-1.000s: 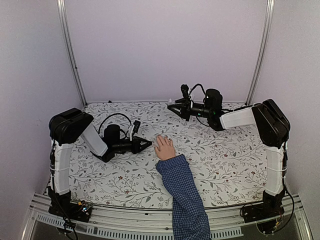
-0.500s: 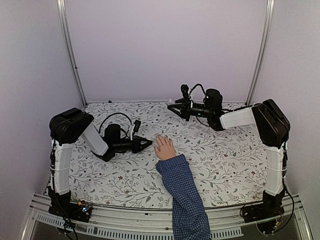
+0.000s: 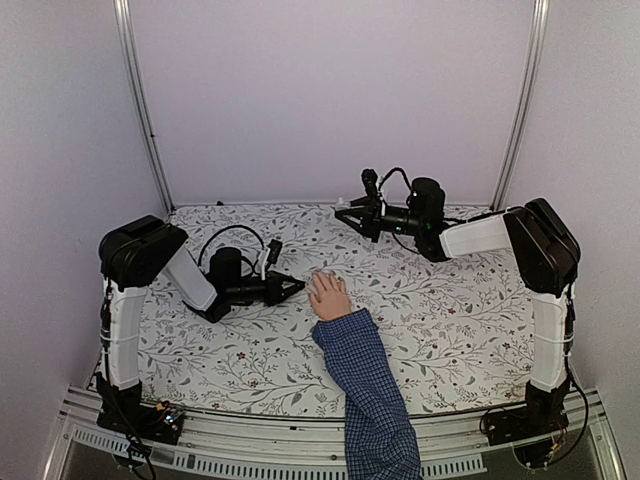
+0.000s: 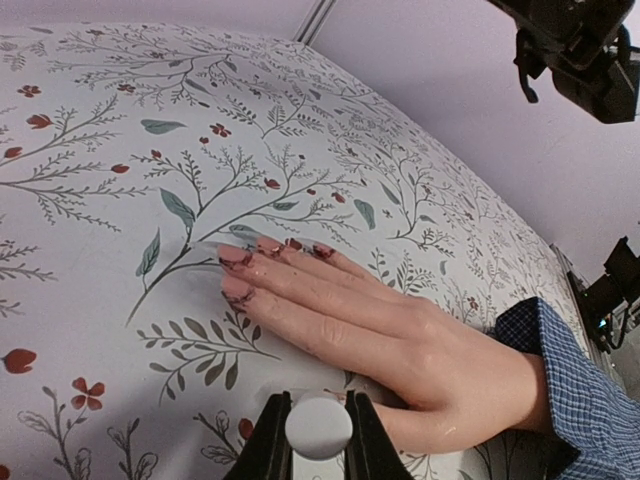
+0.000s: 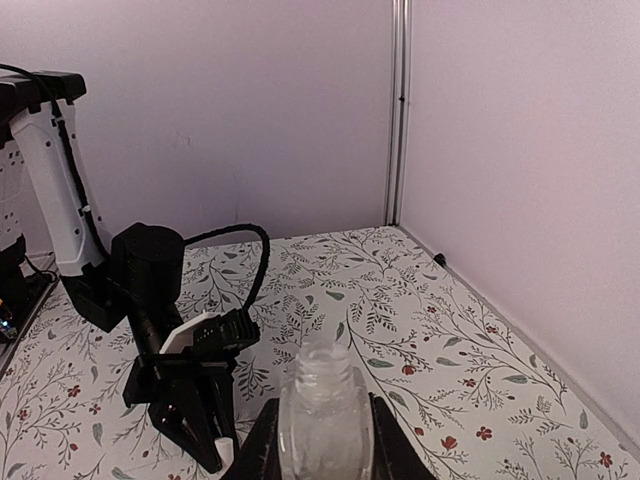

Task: Paint the nails
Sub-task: Paint the nail polish on the nail.

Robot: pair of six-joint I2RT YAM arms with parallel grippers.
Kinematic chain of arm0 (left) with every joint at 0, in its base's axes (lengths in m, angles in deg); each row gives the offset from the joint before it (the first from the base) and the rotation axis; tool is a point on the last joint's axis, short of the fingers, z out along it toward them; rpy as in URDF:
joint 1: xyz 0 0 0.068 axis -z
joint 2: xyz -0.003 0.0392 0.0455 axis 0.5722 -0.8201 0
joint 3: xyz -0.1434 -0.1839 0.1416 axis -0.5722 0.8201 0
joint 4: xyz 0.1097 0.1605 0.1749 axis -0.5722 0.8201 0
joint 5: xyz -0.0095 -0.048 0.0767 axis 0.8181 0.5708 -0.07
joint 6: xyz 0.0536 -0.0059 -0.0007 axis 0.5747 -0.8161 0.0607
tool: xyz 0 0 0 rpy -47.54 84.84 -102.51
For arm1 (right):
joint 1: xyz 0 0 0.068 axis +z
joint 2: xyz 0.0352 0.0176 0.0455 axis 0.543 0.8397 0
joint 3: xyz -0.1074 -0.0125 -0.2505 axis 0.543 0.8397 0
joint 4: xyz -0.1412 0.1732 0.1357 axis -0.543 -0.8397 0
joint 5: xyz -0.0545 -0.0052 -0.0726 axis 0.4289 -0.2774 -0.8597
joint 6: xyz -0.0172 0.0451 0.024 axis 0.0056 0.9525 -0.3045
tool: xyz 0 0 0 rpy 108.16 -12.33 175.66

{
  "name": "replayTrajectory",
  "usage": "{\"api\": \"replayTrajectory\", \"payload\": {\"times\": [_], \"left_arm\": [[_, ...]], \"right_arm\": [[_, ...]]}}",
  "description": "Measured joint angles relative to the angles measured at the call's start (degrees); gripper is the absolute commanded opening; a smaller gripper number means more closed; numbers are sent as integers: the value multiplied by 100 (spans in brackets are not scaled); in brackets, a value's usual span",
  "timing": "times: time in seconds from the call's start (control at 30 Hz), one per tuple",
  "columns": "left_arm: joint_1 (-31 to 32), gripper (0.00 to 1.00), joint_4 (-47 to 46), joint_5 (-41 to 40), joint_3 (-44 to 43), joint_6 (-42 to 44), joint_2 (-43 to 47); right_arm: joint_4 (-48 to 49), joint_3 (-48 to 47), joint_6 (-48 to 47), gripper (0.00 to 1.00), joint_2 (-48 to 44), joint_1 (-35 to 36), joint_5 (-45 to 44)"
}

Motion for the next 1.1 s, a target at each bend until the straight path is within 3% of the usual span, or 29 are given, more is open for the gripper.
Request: {"api": "replayTrajectory", "payload": {"times": [1.1], "left_arm": [[0,0,50,-111,-98,22,-42]], "right_arm": [[0,0,0,0,0,0,0]]}}
